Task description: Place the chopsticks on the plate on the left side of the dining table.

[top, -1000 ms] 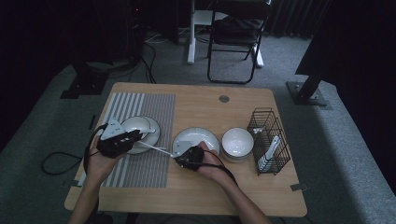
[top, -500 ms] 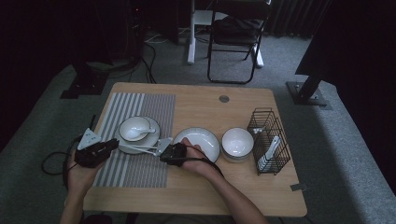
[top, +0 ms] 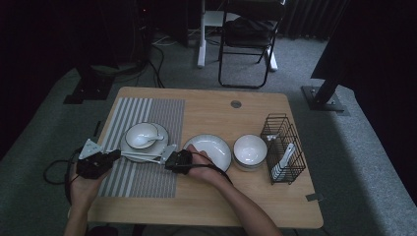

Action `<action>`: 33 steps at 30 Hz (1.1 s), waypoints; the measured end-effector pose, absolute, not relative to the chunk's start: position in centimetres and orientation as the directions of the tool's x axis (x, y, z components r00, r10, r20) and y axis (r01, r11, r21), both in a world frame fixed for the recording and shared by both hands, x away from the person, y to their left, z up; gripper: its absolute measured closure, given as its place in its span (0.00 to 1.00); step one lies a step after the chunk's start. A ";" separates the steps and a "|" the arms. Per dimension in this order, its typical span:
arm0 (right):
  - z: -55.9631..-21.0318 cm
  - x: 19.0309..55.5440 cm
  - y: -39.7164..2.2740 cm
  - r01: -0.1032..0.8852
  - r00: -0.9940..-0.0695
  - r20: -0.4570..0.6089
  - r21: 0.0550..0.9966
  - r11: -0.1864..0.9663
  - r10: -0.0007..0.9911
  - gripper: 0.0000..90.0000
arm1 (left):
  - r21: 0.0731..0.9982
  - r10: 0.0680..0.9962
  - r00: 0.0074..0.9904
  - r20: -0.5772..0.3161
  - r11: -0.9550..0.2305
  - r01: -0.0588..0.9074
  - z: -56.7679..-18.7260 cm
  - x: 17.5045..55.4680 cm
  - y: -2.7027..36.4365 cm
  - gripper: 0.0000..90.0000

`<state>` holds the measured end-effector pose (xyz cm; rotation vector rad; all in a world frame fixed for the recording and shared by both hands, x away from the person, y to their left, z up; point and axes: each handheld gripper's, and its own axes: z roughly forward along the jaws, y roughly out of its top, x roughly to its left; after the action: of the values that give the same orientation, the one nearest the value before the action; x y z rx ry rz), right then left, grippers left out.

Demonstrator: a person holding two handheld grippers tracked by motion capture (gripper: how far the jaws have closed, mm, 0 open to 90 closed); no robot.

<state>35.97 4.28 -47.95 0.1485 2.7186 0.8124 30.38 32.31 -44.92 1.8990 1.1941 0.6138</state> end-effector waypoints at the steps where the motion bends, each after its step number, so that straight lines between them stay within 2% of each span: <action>1: -48.0 35.9 4.3 0.015 -0.950 -0.252 0.550 0.835 0.184 0.96 | 0.824 0.901 0.433 -0.014 -0.235 0.516 -44.9 30.3 32.5 0.97; 7: -48.2 36.2 4.8 0.017 -0.950 -0.252 0.544 0.839 0.183 0.96 | 0.812 0.905 0.424 -0.010 -0.240 0.532 -45.3 30.2 32.6 0.97; 15: -48.3 36.4 5.4 0.023 -0.953 -0.240 0.554 0.832 0.186 0.96 | 0.771 0.883 0.470 -0.004 -0.297 0.563 -47.2 30.4 30.8 0.97; 33: -48.3 36.7 6.2 0.030 -0.952 -0.234 0.571 0.820 0.198 0.95 | 0.758 0.864 0.504 -0.003 -0.327 0.565 -47.9 31.5 29.0 0.97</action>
<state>36.75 6.21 -48.26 0.1746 2.7206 0.8474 31.47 29.03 -47.94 2.0290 1.1670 0.5310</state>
